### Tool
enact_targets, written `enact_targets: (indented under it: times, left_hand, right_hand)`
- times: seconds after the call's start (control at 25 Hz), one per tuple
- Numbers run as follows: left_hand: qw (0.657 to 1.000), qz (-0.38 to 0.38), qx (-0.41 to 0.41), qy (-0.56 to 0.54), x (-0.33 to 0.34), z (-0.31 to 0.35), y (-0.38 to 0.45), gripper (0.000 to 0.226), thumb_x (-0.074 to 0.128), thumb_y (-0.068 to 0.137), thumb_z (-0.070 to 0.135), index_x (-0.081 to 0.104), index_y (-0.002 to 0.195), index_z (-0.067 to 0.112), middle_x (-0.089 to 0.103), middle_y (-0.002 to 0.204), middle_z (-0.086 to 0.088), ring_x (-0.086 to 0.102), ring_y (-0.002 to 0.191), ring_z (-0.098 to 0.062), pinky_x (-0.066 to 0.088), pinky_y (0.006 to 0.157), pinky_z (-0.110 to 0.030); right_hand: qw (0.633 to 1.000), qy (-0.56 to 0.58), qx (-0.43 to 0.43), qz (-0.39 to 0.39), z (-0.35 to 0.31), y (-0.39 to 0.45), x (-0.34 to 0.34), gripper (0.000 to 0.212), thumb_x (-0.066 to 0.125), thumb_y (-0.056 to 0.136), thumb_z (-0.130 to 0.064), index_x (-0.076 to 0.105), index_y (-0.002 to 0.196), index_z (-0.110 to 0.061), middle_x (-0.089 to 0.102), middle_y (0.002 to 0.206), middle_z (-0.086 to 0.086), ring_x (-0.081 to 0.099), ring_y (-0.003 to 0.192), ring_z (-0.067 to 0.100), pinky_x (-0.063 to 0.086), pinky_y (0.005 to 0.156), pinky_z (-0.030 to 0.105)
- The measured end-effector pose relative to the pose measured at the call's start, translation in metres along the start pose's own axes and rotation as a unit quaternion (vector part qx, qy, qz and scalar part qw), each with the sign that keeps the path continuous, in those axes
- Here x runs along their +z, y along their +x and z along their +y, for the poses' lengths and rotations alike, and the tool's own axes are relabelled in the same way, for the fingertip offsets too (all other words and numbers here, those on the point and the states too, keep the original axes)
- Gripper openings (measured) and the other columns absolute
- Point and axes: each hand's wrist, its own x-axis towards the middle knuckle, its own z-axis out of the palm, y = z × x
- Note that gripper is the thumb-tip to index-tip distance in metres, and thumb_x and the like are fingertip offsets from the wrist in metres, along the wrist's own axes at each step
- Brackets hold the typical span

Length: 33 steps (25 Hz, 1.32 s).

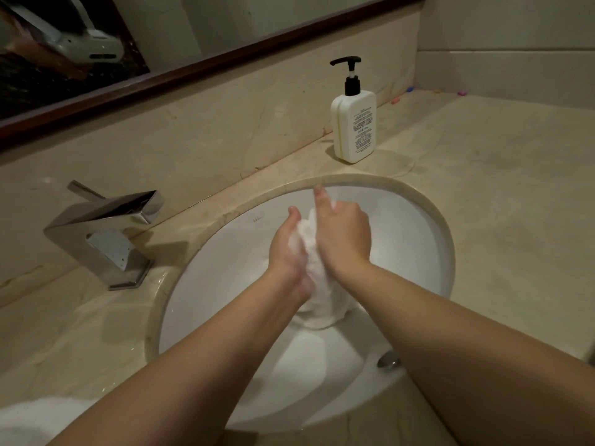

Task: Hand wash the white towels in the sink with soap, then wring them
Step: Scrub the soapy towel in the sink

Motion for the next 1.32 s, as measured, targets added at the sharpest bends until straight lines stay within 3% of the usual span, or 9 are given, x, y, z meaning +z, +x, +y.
enact_targets:
  times: [0.12,0.24,0.36,0.6,0.72,0.92,1.08,1.2,1.32]
  left_hand:
    - [0.998,0.036,0.038,-0.021,-0.007,0.004,0.001,0.058,0.034,0.107,0.048,0.055,0.065,0.016,0.056,0.048,0.0,0.058,0.053,-0.015,0.046,0.062,-0.029]
    - [1.0,0.008,-0.003,0.027,-0.002,0.005,-0.001,0.057,0.035,0.106,0.053,0.065,0.086,0.009,0.07,0.062,-0.009,0.07,0.06,-0.022,0.046,0.069,-0.034]
    - [1.0,-0.001,0.016,0.007,-0.011,-0.001,0.014,0.068,0.034,0.107,0.052,0.066,0.07,0.005,0.067,0.06,-0.013,0.069,0.054,-0.023,0.049,0.066,-0.031]
    - [0.997,-0.024,0.026,0.069,-0.003,-0.002,0.012,0.065,0.033,0.106,0.054,0.072,0.092,0.004,0.072,0.073,-0.016,0.069,0.075,-0.025,0.052,0.078,-0.034]
    - [0.99,-0.012,0.138,0.034,0.001,-0.007,0.01,0.079,0.019,0.102,0.067,0.067,0.077,0.01,0.067,0.069,-0.002,0.065,0.071,-0.003,0.054,0.076,-0.022]
    - [0.999,-0.049,-0.004,0.004,0.003,0.0,-0.005,0.055,0.034,0.106,0.053,0.069,0.097,0.01,0.073,0.077,-0.013,0.07,0.074,-0.023,0.05,0.076,-0.036]
    - [0.998,0.042,0.03,-0.03,0.009,-0.001,-0.004,0.053,0.039,0.106,0.05,0.059,0.074,0.014,0.059,0.052,-0.009,0.058,0.063,-0.021,0.049,0.053,-0.027]
    - [1.0,-0.02,0.015,0.013,0.005,-0.003,0.001,0.06,0.034,0.106,0.055,0.069,0.089,0.009,0.071,0.066,-0.011,0.071,0.063,-0.02,0.052,0.067,-0.029]
    - [0.998,-0.017,0.05,0.046,0.0,-0.009,0.014,0.063,0.048,0.092,0.074,0.068,0.076,0.015,0.065,0.054,0.004,0.065,0.051,-0.005,0.048,0.065,-0.023]
  right_hand:
    - [0.993,-0.012,-0.065,-0.102,-0.005,-0.027,0.01,0.057,0.046,0.099,-0.058,0.059,0.062,-0.017,0.068,0.074,0.011,0.065,0.079,0.032,0.05,0.072,0.038]
    - [1.0,-0.018,0.017,-0.017,0.0,-0.001,0.004,0.058,0.044,0.101,-0.057,0.064,0.072,-0.011,0.068,0.079,0.011,0.066,0.083,0.032,0.047,0.069,0.035]
    - [0.999,0.023,0.01,-0.048,0.002,-0.009,0.01,0.058,0.047,0.098,-0.058,0.069,0.077,-0.009,0.072,0.085,0.014,0.068,0.087,0.034,0.051,0.074,0.038]
    - [0.999,0.023,0.035,0.001,0.004,0.007,-0.005,0.058,0.046,0.101,-0.056,0.055,0.06,-0.015,0.065,0.071,0.01,0.065,0.076,0.031,0.04,0.065,0.033]
    - [0.993,0.018,-0.043,-0.112,-0.002,-0.02,0.007,0.057,0.051,0.098,-0.056,0.055,0.057,-0.016,0.065,0.071,0.011,0.064,0.076,0.031,0.047,0.069,0.037]
    - [0.998,0.027,0.055,-0.009,0.006,0.009,-0.007,0.057,0.045,0.101,-0.056,0.058,0.066,-0.012,0.066,0.075,0.008,0.064,0.076,0.029,0.038,0.061,0.031]
    - [0.995,0.032,-0.025,-0.092,0.003,-0.018,0.004,0.057,0.051,0.098,-0.057,0.054,0.06,-0.015,0.063,0.066,0.007,0.062,0.069,0.027,0.04,0.062,0.032]
    - [0.999,0.021,0.047,0.005,0.007,0.008,-0.004,0.059,0.047,0.099,-0.059,0.059,0.066,-0.011,0.068,0.076,0.012,0.065,0.079,0.032,0.044,0.067,0.035]
    - [0.998,0.03,0.006,-0.054,0.01,-0.005,0.004,0.067,0.046,0.095,-0.065,0.068,0.071,-0.007,0.07,0.073,0.01,0.068,0.075,0.029,0.051,0.068,0.035]
